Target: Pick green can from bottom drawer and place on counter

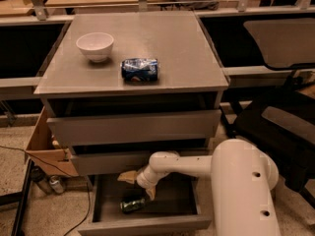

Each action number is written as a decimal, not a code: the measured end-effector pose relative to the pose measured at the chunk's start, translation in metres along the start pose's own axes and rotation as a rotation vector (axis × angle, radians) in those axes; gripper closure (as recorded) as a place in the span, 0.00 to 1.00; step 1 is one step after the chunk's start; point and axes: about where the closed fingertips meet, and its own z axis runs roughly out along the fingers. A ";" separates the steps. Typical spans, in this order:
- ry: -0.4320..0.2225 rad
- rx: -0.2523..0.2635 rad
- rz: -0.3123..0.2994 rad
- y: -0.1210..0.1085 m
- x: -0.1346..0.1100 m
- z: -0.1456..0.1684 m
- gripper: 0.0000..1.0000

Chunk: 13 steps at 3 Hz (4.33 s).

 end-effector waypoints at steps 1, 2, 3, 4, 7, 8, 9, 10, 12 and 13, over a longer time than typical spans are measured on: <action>0.006 -0.003 0.040 0.019 -0.007 0.013 0.00; 0.006 -0.003 0.040 0.019 -0.007 0.013 0.00; -0.011 -0.036 0.059 0.021 -0.005 0.030 0.00; -0.010 -0.064 0.090 0.027 -0.004 0.047 0.00; 0.180 -0.048 0.099 0.072 0.006 0.091 0.00; 0.239 0.017 0.089 0.063 0.035 0.096 0.00; 0.267 0.050 0.057 0.053 0.036 0.108 0.00; 0.270 0.064 0.032 0.044 0.019 0.124 0.00; 0.249 0.032 0.026 0.032 -0.020 0.135 0.00; 0.243 -0.017 0.067 0.029 -0.018 0.137 0.00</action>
Offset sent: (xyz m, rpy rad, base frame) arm -0.0118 -0.0062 -0.0175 -0.0058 0.0151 -0.0308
